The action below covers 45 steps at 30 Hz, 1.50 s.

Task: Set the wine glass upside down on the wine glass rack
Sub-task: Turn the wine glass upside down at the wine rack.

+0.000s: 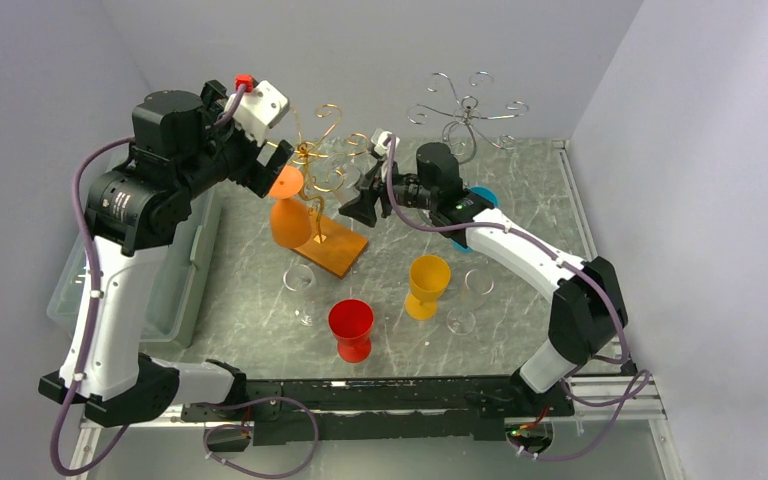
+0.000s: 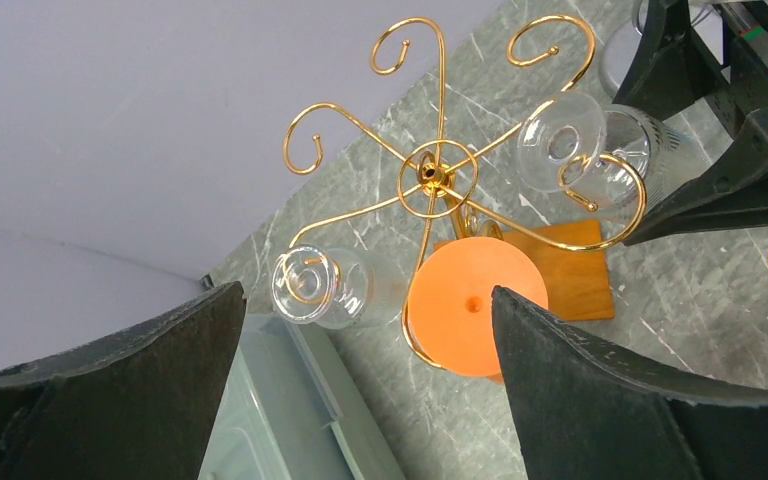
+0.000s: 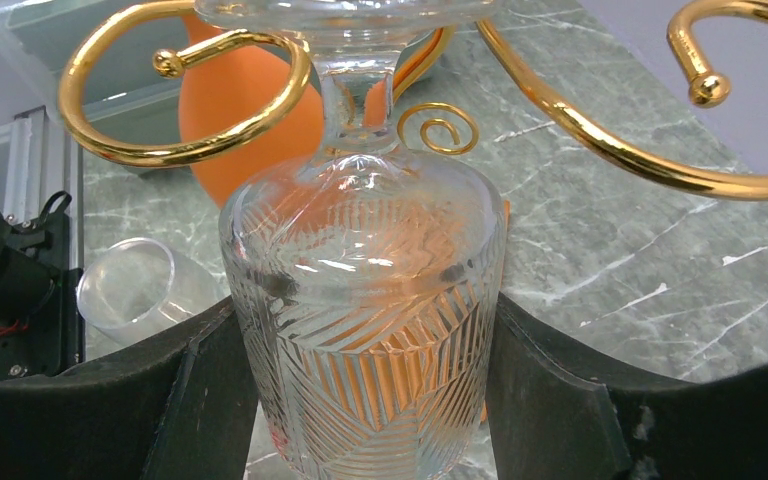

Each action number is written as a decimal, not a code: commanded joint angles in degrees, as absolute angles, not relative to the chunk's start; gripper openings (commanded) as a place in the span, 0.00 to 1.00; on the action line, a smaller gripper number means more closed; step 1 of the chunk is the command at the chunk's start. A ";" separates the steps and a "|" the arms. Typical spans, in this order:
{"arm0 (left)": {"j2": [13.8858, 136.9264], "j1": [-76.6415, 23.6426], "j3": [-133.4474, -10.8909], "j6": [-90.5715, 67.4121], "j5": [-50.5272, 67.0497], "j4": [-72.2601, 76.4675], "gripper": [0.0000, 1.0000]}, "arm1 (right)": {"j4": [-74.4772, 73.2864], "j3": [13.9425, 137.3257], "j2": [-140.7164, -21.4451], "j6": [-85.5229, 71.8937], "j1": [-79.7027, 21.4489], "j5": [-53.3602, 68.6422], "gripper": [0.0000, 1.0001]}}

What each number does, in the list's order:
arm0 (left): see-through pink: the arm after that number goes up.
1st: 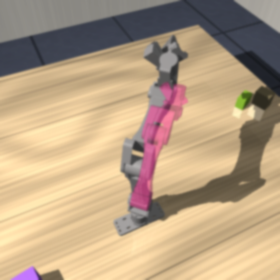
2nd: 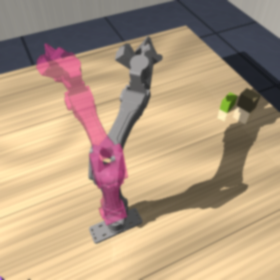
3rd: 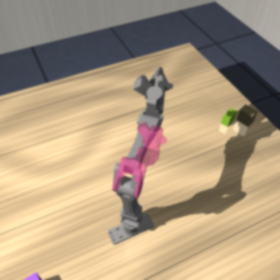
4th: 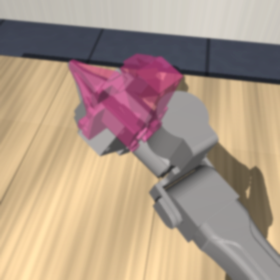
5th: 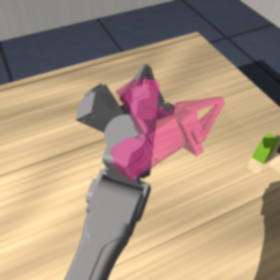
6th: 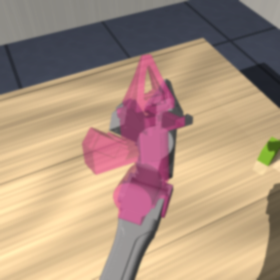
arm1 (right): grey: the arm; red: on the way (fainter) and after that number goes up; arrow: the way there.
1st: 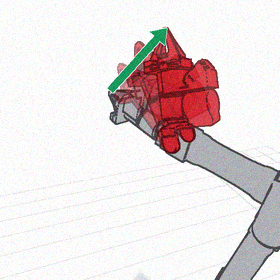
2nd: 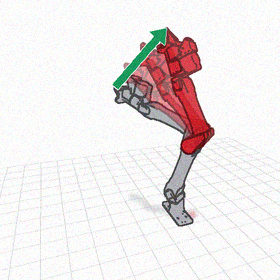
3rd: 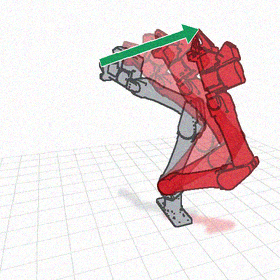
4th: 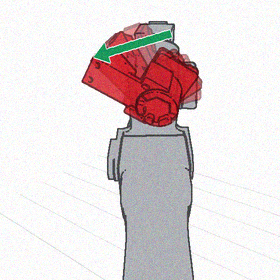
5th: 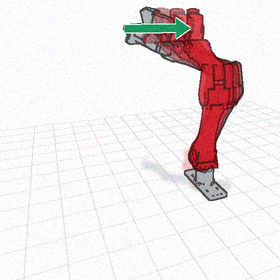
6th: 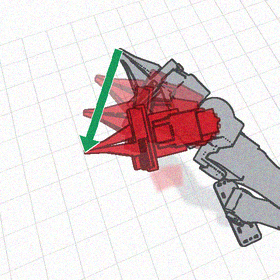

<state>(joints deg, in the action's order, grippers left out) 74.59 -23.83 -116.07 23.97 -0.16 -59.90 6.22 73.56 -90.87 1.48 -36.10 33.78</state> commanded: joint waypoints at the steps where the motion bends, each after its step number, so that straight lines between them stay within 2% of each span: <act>1: 74.53 -23.99 -117.08 25.11 -1.52 -58.71 0.99 | 13.31 77.41 -90.99 1.50 -36.21 36.73 0.00; 29: 76.31 -23.99 -114.12 25.68 -4.14 -59.56 0.99 | 14.68 78.31 -93.25 4.66 -38.76 36.15 0.00; 45: 78.40 -23.99 -114.51 25.71 -5.98 -61.55 0.99 | 21.54 72.60 -90.77 9.08 -39.59 37.79 0.00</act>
